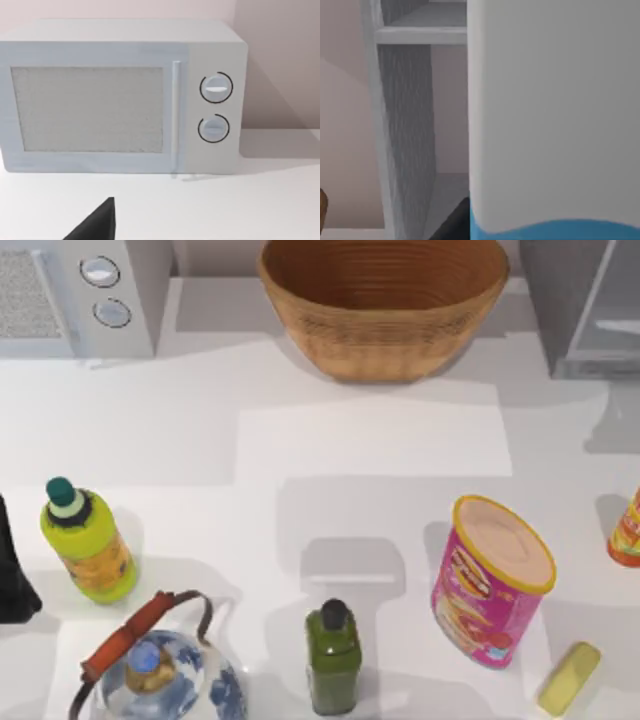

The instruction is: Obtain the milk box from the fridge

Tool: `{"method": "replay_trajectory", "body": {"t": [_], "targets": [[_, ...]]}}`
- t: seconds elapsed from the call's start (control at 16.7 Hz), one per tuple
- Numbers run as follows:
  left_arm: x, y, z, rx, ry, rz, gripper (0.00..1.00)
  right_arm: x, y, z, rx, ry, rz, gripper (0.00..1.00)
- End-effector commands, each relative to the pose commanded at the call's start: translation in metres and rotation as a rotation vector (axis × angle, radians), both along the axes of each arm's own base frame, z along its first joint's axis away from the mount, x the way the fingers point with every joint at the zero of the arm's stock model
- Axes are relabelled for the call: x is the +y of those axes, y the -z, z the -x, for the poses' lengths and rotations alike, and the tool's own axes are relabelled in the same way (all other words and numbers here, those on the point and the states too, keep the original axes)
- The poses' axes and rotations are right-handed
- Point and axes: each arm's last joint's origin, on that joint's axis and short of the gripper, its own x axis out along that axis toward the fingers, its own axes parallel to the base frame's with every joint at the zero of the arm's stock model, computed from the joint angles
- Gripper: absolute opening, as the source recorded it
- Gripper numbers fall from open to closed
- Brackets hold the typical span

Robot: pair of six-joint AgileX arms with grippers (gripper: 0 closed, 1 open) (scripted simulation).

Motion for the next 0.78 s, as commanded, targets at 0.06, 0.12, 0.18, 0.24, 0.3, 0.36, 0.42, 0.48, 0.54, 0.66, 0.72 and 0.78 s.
{"method": "replay_trajectory", "body": {"t": [0.06, 0.12, 0.18, 0.24, 0.3, 0.36, 0.42, 0.48, 0.54, 0.66, 0.72, 0.78], "targets": [[0.0, 0.0, 0.0, 0.0, 0.0, 0.0, 1.0, 0.006, -0.004, 0.019, -0.01, 0.0, 0.001, 0.0], [0.0, 0.0, 0.0, 0.0, 0.0, 0.0, 1.0, 0.012, -0.005, 0.039, -0.02, 0.0, 0.003, 0.0], [0.0, 0.0, 0.0, 0.0, 0.0, 0.0, 1.0, 0.017, -0.004, 0.058, -0.03, 0.0, 0.003, 0.0], [0.0, 0.0, 0.0, 0.0, 0.0, 0.0, 1.0, 0.022, -0.001, 0.076, -0.039, -0.001, 0.003, 0.0], [0.0, 0.0, 0.0, 0.0, 0.0, 0.0, 1.0, 0.026, 0.005, 0.092, -0.046, -0.001, 0.003, 0.0], [0.0, 0.0, 0.0, 0.0, 0.0, 0.0, 1.0, 0.029, 0.012, 0.107, -0.052, -0.002, 0.002, 0.0], [0.0, 0.0, 0.0, 0.0, 0.0, 0.0, 1.0, 0.031, 0.021, 0.119, -0.054, -0.003, 0.001, 0.0], [0.0, 0.0, 0.0, 0.0, 0.0, 0.0, 1.0, 0.033, 0.031, 0.129, -0.052, -0.004, -0.001, 0.0], [0.0, 0.0, 0.0, 0.0, 0.0, 0.0, 1.0, 0.035, 0.042, 0.136, -0.047, -0.005, -0.002, 0.0], [0.0, 0.0, 0.0, 0.0, 0.0, 0.0, 1.0, 0.037, 0.063, 0.146, -0.025, -0.008, -0.005, 0.0], [0.0, 0.0, 0.0, 0.0, 0.0, 0.0, 1.0, 0.038, 0.072, 0.148, -0.013, -0.008, -0.007, 0.0], [0.0, 0.0, 0.0, 0.0, 0.0, 0.0, 1.0, 0.038, 0.08, 0.15, -0.002, -0.009, -0.007, 0.0]]}}
